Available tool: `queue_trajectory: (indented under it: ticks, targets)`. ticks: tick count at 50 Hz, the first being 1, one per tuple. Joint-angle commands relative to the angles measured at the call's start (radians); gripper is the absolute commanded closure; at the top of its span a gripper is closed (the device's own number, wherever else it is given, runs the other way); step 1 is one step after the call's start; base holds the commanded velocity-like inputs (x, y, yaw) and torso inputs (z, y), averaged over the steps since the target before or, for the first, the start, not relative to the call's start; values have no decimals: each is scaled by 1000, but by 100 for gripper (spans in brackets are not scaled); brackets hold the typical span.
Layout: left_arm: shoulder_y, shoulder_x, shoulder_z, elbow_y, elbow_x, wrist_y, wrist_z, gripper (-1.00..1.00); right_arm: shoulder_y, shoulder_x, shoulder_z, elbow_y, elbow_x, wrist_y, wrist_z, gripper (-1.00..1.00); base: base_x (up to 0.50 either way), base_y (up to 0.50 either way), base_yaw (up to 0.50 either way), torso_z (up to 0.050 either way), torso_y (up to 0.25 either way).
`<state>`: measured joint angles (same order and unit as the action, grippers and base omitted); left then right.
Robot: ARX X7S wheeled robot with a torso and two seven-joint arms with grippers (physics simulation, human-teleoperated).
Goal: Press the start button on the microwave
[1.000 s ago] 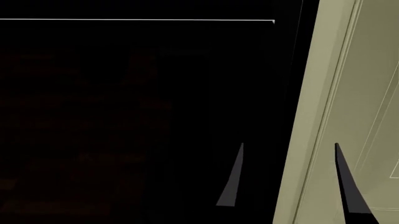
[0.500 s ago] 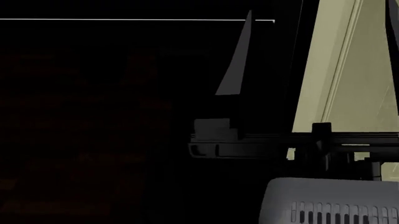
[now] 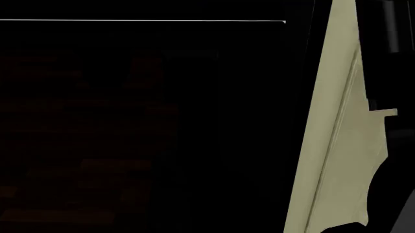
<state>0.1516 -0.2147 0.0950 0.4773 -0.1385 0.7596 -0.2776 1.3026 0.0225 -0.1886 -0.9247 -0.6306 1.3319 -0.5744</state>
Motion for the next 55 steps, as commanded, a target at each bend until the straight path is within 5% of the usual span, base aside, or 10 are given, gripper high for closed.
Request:
queue_trajectory:
  ticks: [1,21,22,55]
  targets:
    - [0,-4,-2,4,4,-2,-9,-100,254,-3,50,160,29,71,-57,-100,0,0,0,0,0]
    - [2,-15,-17,-3,2,10,-26,-100,517,-1,137,587,196,-99,71,-100,0,0,0,0,0]
    - [2,-16,-20,-4,2,11,-27,-100,528,-3,137,608,206,-106,77,100,0,0,0,0,0]
    - [11,-24,-20,-12,14,26,-44,-100,584,19,115,946,369,-332,228,100,0,0,0,0,0]
